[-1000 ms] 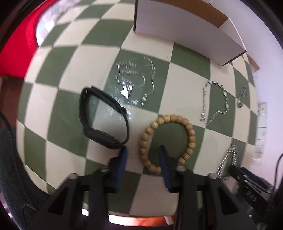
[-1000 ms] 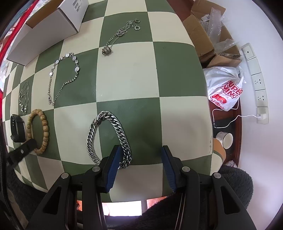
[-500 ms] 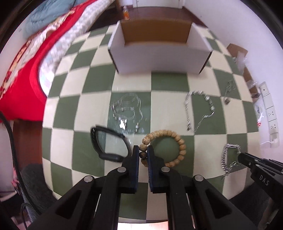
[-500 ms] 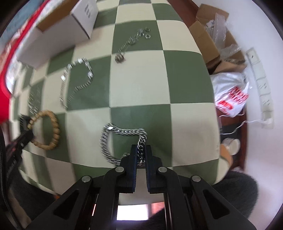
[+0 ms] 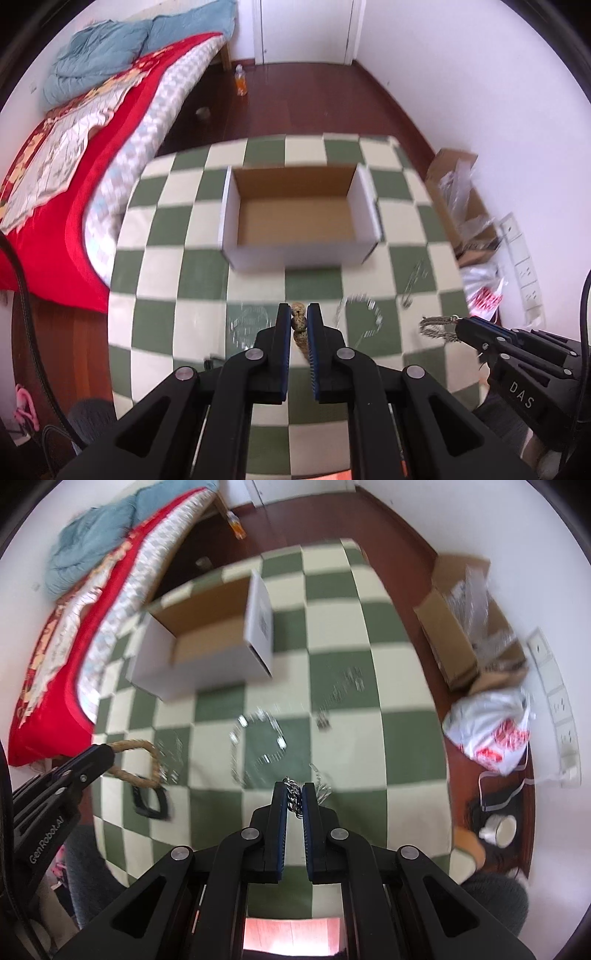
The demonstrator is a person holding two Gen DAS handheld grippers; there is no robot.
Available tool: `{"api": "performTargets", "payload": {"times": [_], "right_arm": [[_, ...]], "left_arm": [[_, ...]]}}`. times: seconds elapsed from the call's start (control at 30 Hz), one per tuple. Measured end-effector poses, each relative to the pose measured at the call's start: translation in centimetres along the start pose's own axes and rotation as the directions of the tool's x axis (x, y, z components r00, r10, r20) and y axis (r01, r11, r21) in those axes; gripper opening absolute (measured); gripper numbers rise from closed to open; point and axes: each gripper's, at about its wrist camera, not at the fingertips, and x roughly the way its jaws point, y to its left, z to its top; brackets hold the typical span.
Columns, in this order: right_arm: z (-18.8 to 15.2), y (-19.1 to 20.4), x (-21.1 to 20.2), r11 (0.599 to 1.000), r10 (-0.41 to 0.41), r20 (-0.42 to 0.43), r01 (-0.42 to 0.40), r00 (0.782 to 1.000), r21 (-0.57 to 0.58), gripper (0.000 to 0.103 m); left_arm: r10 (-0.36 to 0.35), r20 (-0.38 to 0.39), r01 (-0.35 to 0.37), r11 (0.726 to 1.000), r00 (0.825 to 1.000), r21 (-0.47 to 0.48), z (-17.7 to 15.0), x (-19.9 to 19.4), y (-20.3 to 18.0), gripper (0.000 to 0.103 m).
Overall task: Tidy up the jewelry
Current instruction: 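Carry both bracelets into the white box and open both tools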
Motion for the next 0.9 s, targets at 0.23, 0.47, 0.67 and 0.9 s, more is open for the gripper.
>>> {"api": "performTargets", "payload": {"times": [0.23,0.47,0.67,0.9], "right_arm": [[5.5,2.0,-4.3,0.999,0.031,0.114,-0.027,0.993,-0.039,0.008],[11.4,4.6,-5.8,0.996,0.069,0.175,-0.059,0.982,-0.061,0.008],[15.8,6.5,-2.1,0.992,0.126,0.111,-0.123,0.986,-0.033,0.008],[18.6,8.6,5.5,0.994,0.100,-0.018,-0.101,0.995,-0.030,0.008]], "left_arm": [[-0.016,0.093,0.015,1.000,0.995,0.017,6.6,-2.7,0.0,0.006],[-0.001,0.082,0.001,1.000,0.997,0.003,11.9,-0.6,1.3,0.006],[-0.002,-0.033,0.000,0.998,0.999,-0.062,13.4,5.5,3.5,0.006],[0.046,-0.149,-0.067,0.989,0.988,-0.135,12.7,12.2,6.6,0.006]]}}
